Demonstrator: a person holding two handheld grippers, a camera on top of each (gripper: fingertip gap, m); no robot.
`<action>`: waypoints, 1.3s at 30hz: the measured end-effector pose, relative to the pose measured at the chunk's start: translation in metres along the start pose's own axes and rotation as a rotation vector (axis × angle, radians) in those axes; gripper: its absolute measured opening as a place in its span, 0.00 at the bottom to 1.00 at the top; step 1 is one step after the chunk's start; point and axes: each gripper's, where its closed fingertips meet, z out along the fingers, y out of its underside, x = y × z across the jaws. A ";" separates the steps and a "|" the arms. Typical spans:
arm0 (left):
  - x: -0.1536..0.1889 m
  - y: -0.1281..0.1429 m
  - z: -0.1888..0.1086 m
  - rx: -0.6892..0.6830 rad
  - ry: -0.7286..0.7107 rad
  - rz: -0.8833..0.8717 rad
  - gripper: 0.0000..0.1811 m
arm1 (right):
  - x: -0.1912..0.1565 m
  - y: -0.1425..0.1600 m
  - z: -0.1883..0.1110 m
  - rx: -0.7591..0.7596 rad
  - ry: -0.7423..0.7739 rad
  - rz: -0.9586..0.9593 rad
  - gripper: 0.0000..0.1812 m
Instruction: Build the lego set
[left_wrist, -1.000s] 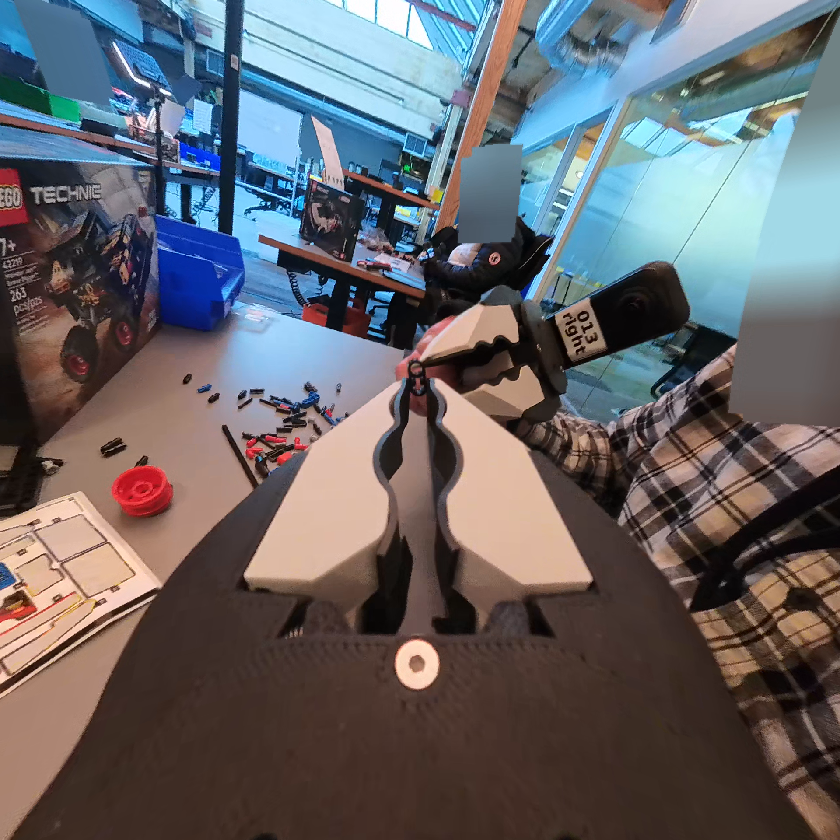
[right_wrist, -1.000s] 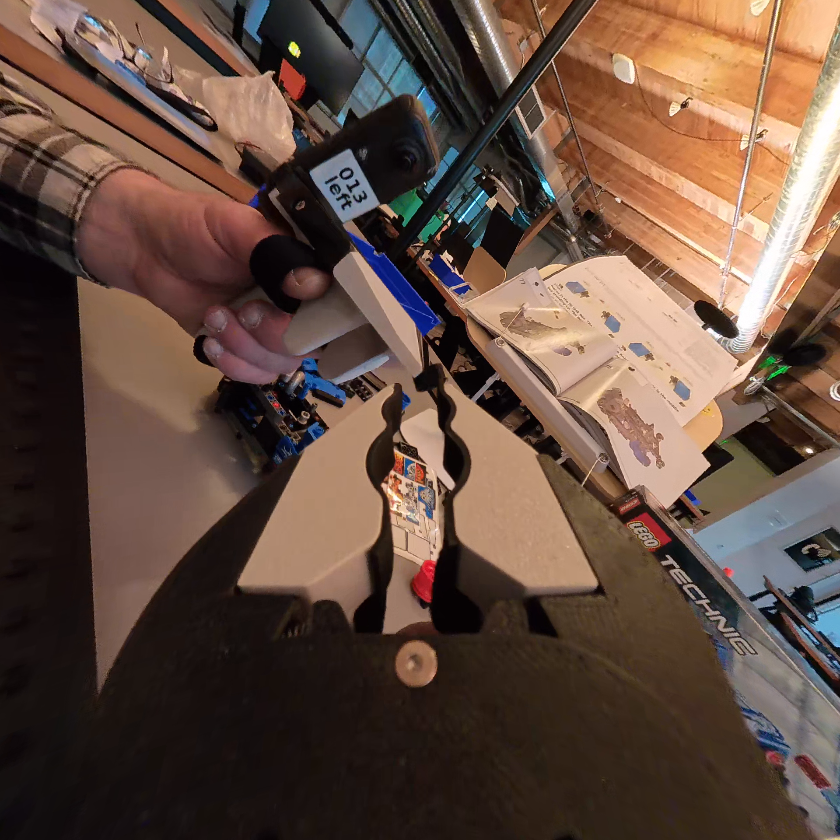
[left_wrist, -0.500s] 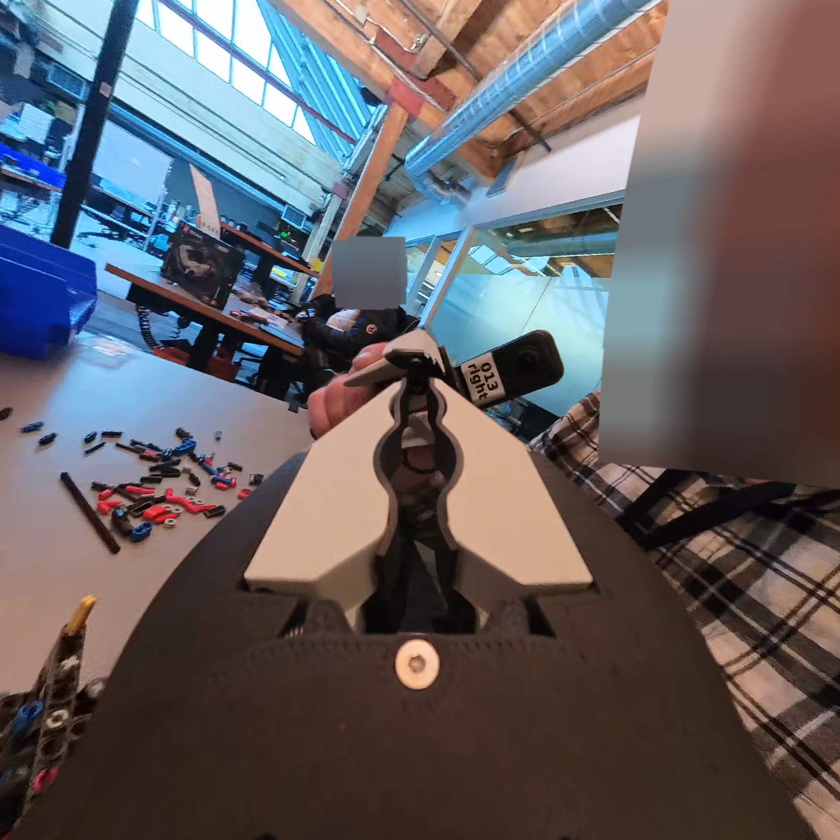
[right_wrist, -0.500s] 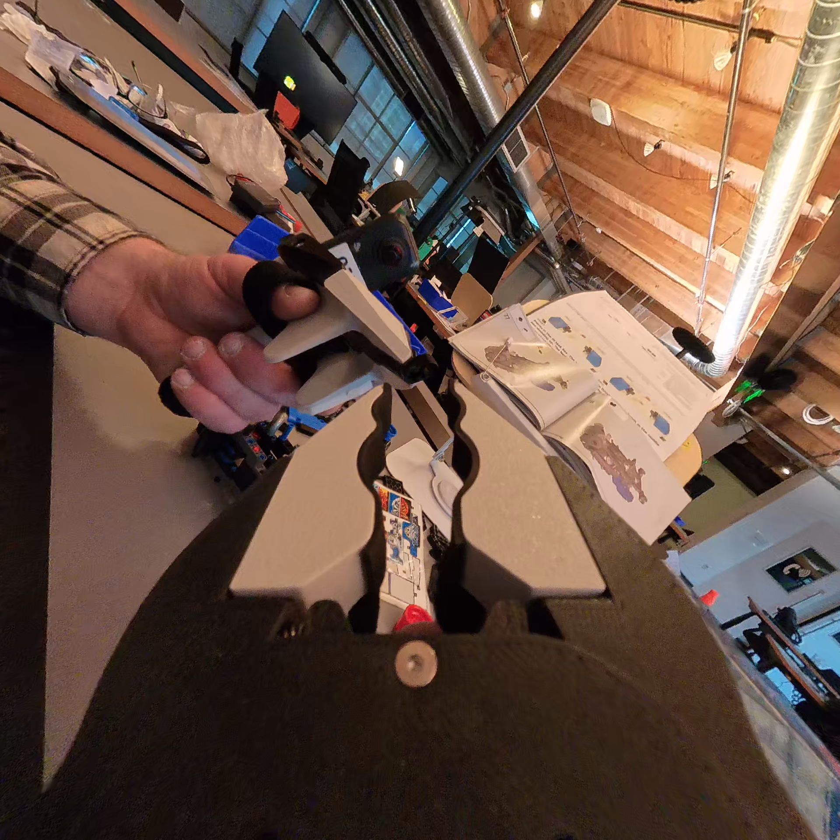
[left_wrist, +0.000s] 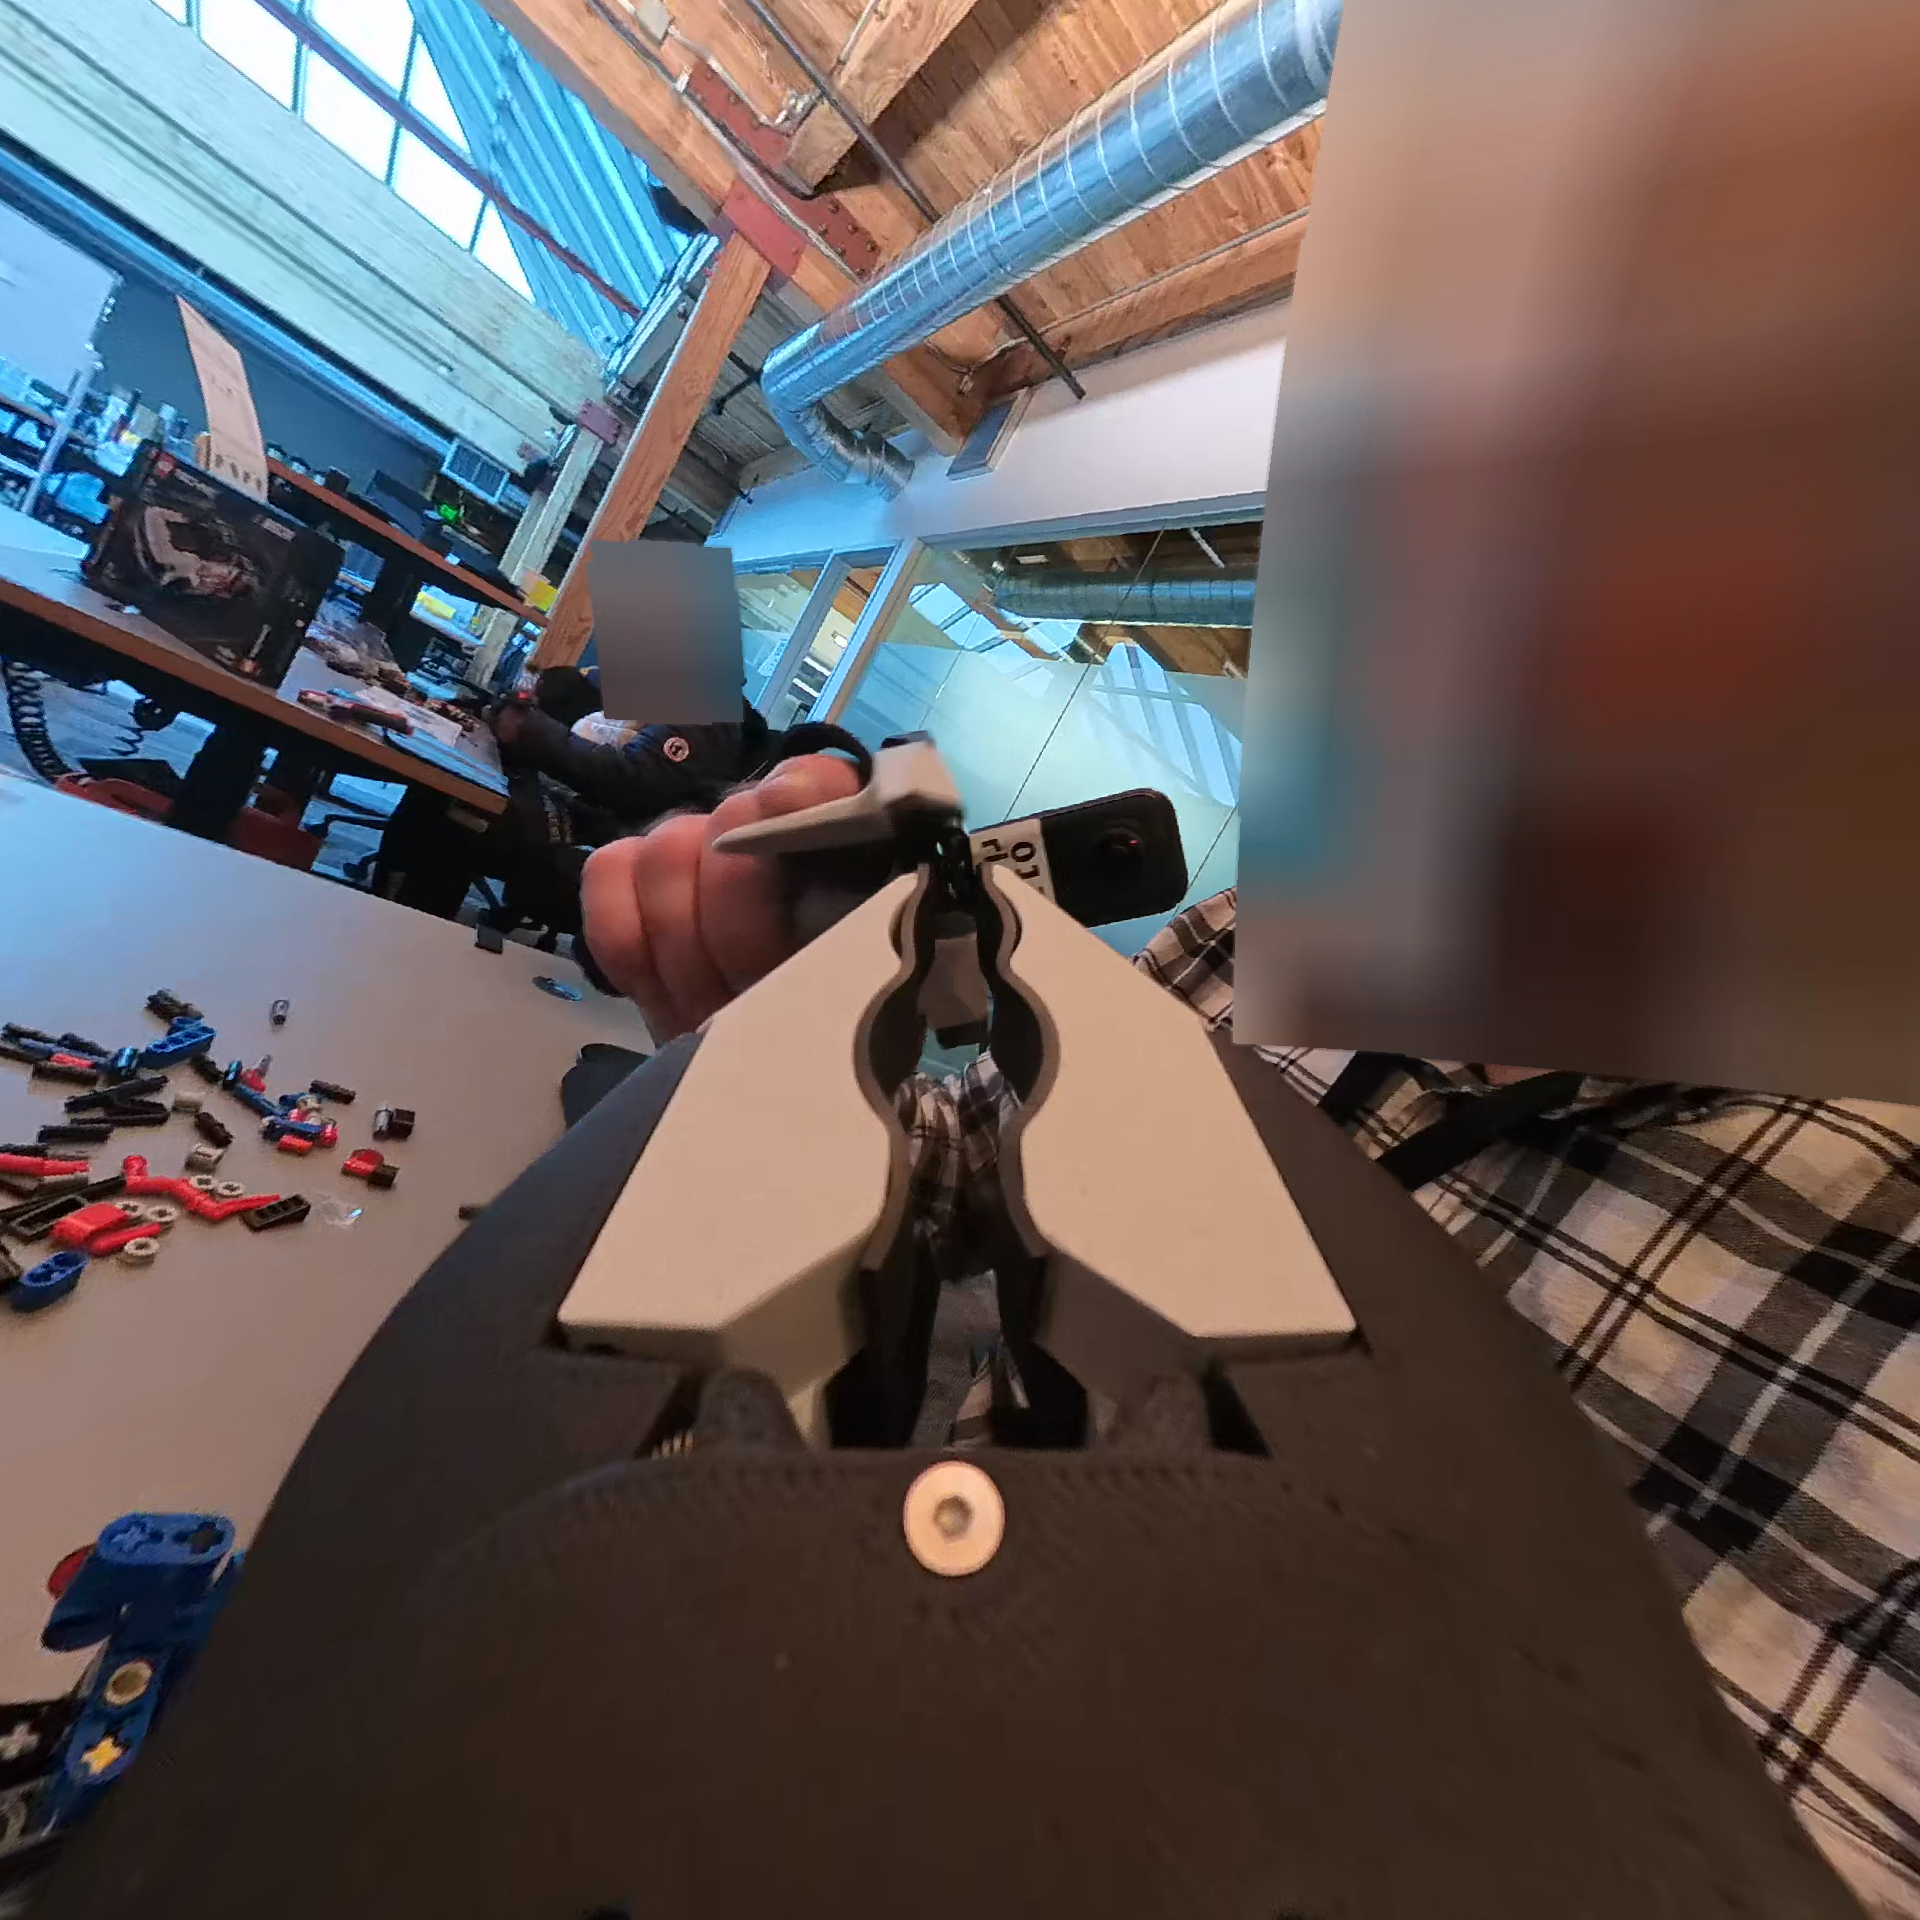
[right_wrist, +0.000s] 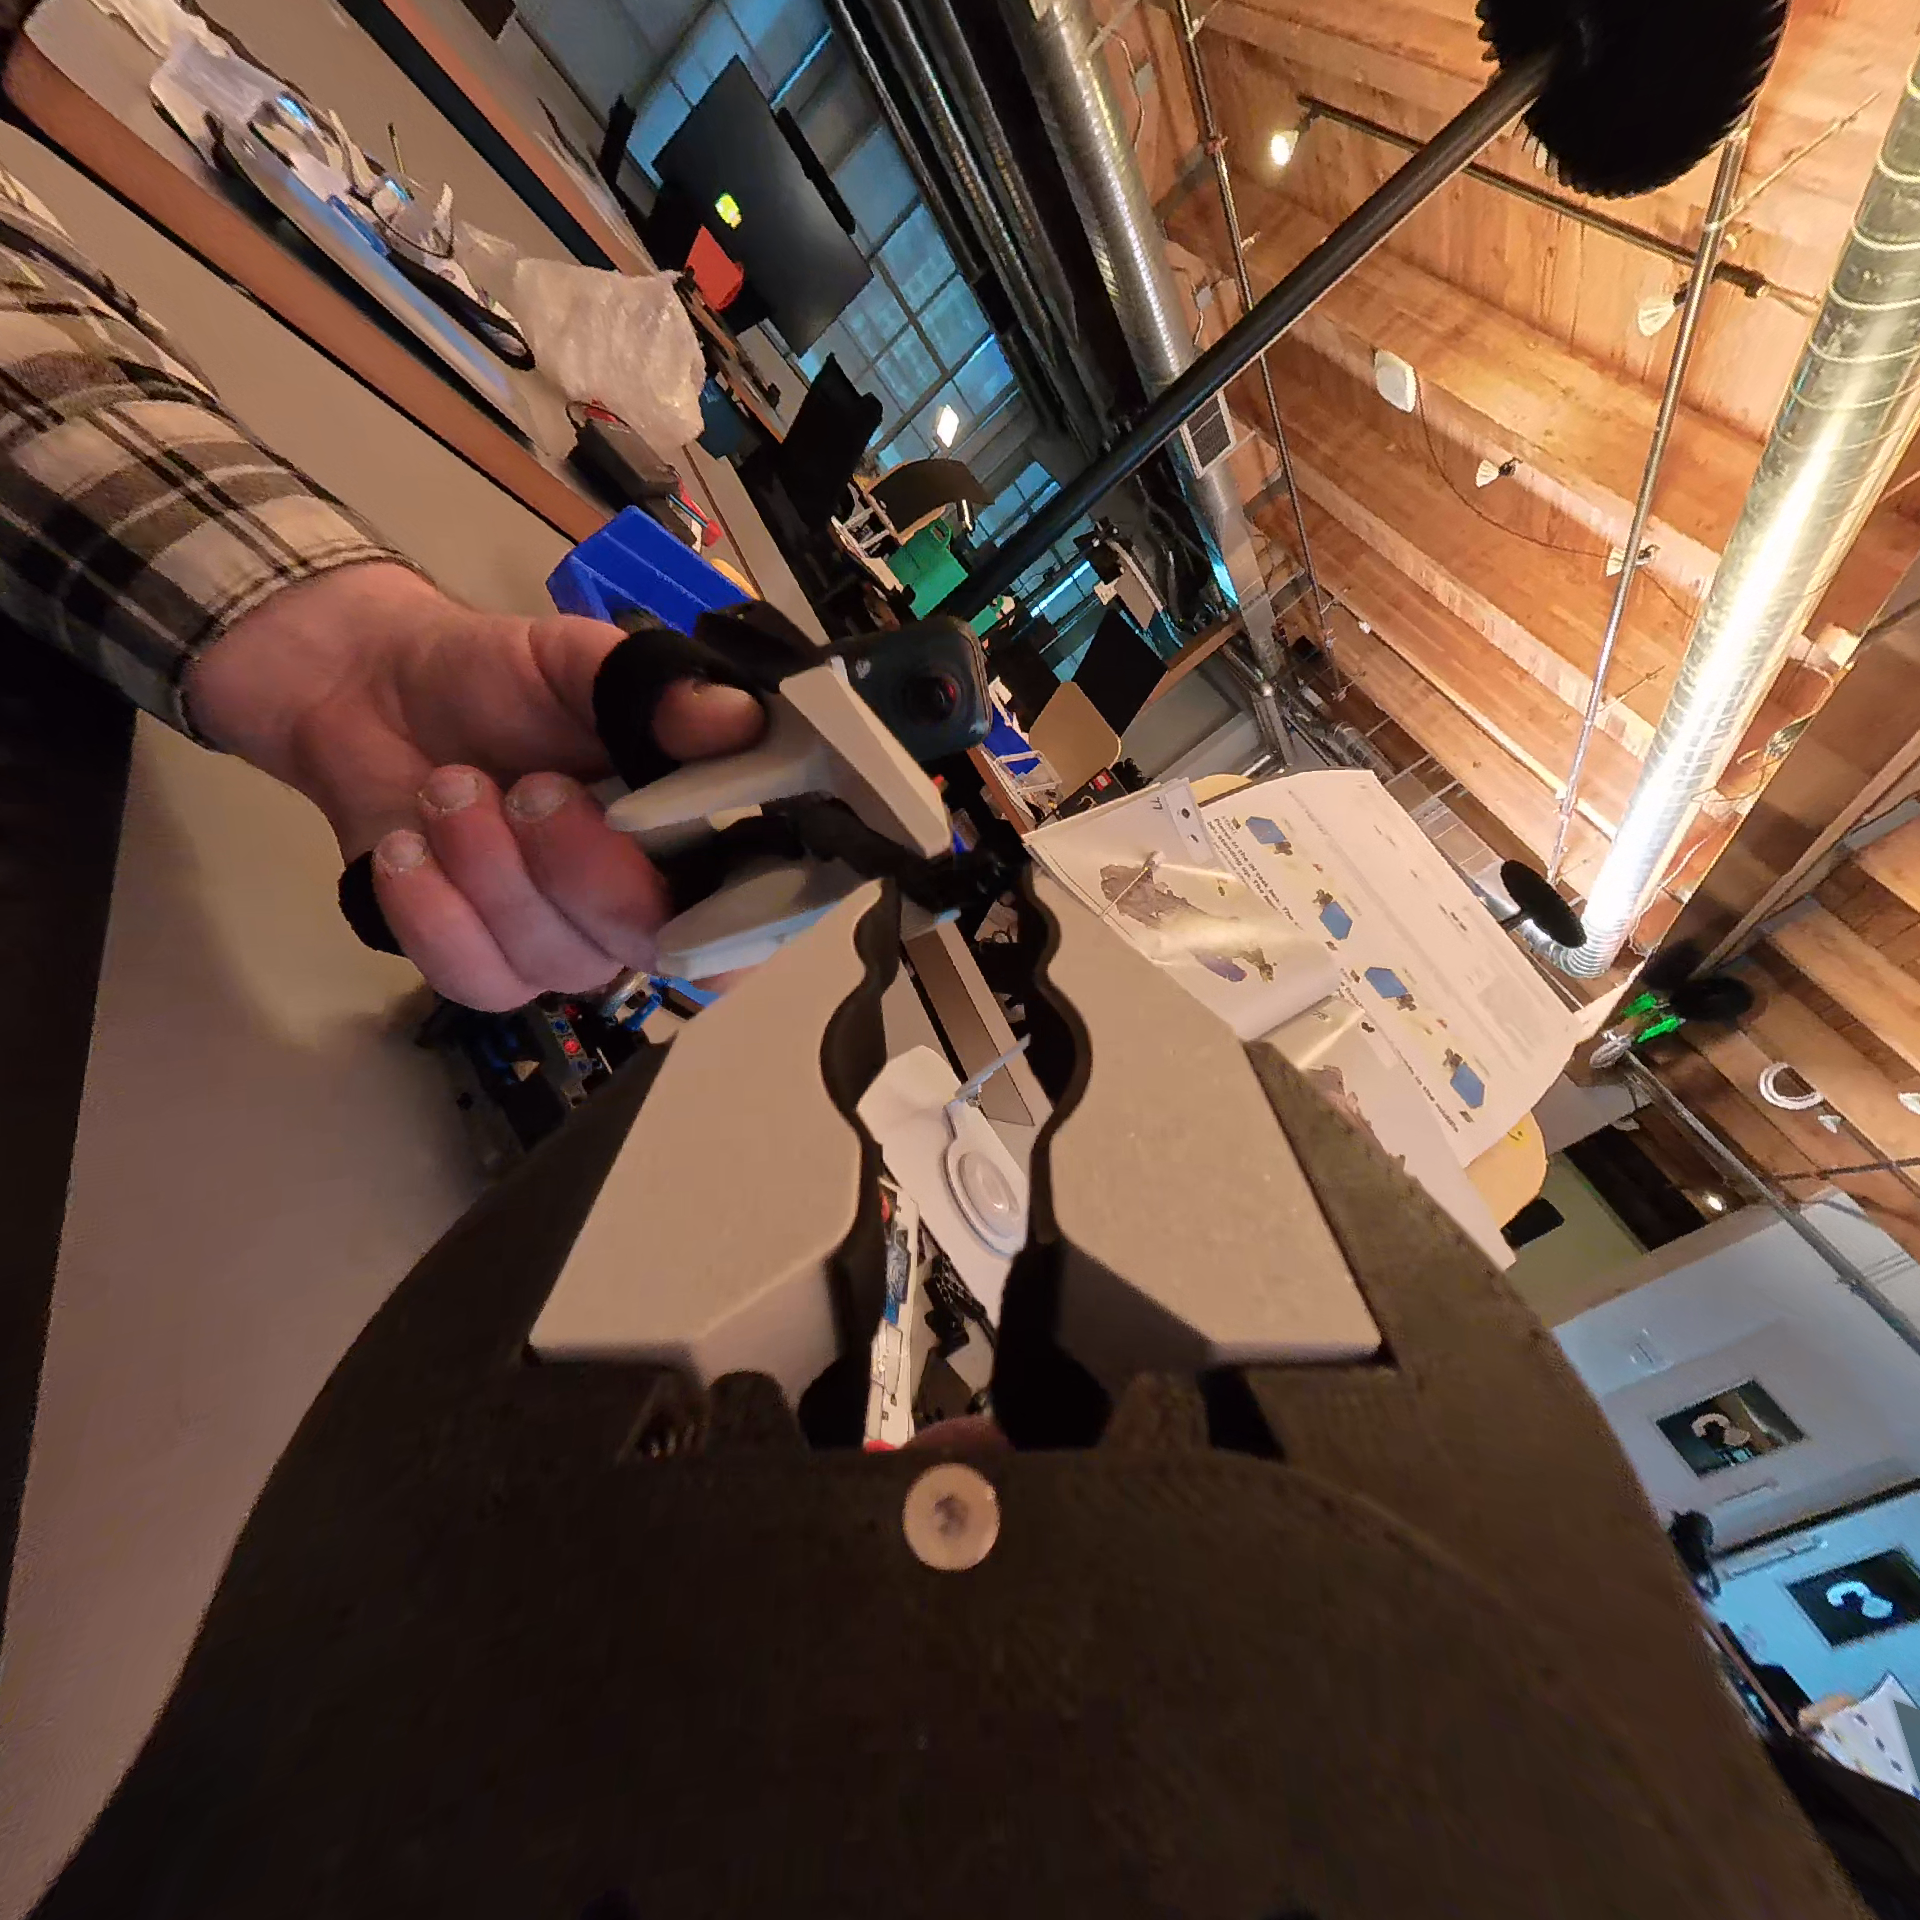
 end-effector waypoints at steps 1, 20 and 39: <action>-0.001 0.000 0.000 -0.004 -0.001 -0.003 0.03 | 0.000 -0.002 -0.001 0.008 -0.005 0.000 0.11; -0.002 -0.007 -0.005 -0.024 -0.066 0.052 0.07 | 0.003 -0.005 -0.003 0.021 -0.090 0.066 0.08; -0.090 0.042 -0.094 -0.813 -0.866 0.608 0.25 | -0.016 0.112 0.016 -0.428 -0.468 0.236 0.08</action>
